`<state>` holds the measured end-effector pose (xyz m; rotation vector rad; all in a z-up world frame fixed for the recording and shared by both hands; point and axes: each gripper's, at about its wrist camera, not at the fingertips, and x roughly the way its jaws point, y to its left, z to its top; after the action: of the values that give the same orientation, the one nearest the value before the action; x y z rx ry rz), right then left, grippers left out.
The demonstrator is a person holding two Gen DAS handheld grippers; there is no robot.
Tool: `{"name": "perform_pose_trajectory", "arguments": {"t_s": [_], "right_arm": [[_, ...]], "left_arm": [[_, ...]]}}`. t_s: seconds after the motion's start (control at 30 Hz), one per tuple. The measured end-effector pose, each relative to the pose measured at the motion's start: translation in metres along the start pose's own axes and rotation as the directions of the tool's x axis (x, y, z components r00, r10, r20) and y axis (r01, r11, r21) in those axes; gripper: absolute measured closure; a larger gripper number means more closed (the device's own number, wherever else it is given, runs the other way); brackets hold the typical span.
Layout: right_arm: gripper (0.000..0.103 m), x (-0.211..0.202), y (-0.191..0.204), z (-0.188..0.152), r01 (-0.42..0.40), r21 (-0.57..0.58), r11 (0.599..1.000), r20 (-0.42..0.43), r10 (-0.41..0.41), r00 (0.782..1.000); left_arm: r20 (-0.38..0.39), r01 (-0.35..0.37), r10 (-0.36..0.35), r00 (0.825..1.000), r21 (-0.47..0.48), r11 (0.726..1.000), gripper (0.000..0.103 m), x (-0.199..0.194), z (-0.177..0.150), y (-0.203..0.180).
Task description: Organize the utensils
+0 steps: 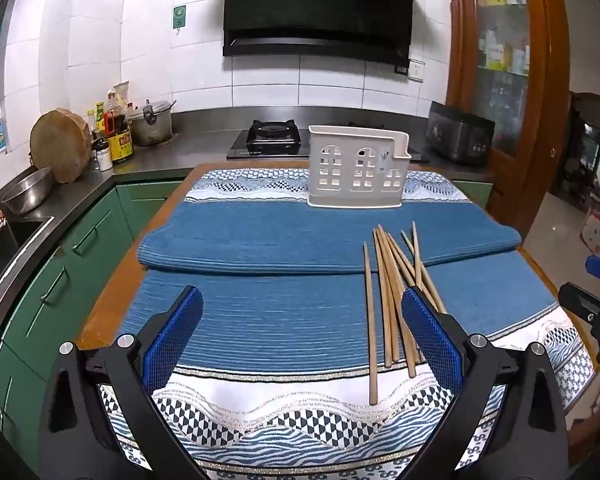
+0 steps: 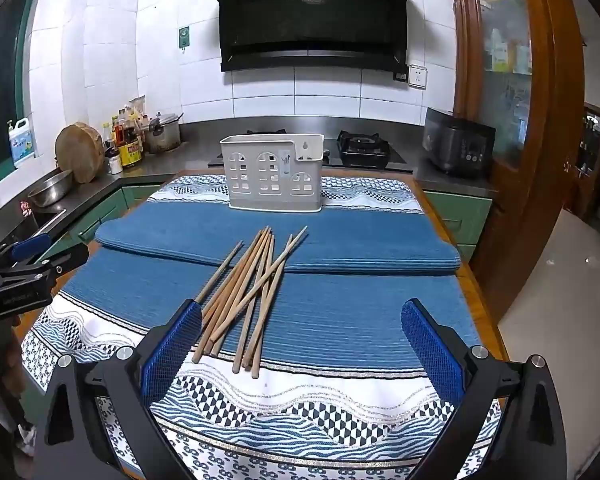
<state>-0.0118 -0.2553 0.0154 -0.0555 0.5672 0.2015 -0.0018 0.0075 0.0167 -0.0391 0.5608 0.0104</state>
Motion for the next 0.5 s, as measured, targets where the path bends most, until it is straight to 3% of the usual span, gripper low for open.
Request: {"name": "perform_pose_trajectory", "arguments": {"t_s": [0.5], "right_arm": [[0.006, -0.0032, 0.0045, 0.0021, -0.008, -0.005, 1.0, 0.018, 0.008, 1.0]], "left_arm": [[0.016, -0.013, 0.013, 1.0, -0.011, 1.0, 0.005, -0.0006, 0.0033, -0.0016]]}}
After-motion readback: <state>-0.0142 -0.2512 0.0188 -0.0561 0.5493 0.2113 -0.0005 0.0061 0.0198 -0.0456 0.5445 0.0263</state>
